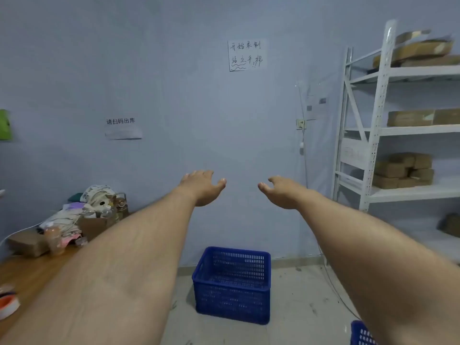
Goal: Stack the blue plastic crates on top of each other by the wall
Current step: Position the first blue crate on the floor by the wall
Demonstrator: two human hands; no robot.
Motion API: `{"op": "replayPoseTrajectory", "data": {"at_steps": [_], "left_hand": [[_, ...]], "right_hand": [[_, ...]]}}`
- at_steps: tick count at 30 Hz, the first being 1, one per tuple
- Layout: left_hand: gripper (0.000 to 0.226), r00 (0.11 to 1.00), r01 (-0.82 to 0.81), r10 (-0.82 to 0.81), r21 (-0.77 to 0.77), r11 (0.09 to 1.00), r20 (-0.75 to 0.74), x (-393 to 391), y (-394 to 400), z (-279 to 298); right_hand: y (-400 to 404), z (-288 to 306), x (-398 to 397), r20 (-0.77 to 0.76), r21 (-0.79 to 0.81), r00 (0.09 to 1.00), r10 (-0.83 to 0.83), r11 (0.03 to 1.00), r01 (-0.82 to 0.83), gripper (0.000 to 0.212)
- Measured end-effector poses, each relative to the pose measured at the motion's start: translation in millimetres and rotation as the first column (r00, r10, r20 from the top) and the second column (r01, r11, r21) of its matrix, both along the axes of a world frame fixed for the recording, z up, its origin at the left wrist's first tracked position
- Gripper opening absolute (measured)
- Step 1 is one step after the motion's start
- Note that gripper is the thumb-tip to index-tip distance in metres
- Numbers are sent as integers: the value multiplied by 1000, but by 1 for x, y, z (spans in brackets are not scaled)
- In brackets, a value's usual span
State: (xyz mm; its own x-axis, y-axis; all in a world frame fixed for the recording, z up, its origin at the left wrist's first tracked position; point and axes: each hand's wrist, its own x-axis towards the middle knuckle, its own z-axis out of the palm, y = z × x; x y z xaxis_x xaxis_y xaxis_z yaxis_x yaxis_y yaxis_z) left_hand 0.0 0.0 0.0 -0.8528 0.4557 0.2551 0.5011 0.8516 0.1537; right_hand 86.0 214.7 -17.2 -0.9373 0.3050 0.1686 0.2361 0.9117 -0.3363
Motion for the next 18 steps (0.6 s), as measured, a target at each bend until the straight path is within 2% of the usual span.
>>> {"op": "replayPoseTrajectory", "data": {"at_steps": [4, 8, 14, 18], "left_hand": [[61, 999, 32, -33, -74, 997, -9, -7, 29, 1], [54, 998, 69, -69, -71, 995, 1, -12, 65, 3], [66, 998, -65, 65, -1, 998, 4, -34, 86, -4], [68, 997, -75, 74, 72, 995, 15, -59, 94, -13]], "right_hand": [[21, 3, -6, -25, 1, 1000, 6, 1000, -6, 72], [47, 6, -19, -44, 20, 999, 25, 999, -24, 71], [88, 4, -44, -66, 51, 997, 50, 998, -47, 66], [99, -15, -79, -90, 63, 993, 76, 996, -70, 65]]}}
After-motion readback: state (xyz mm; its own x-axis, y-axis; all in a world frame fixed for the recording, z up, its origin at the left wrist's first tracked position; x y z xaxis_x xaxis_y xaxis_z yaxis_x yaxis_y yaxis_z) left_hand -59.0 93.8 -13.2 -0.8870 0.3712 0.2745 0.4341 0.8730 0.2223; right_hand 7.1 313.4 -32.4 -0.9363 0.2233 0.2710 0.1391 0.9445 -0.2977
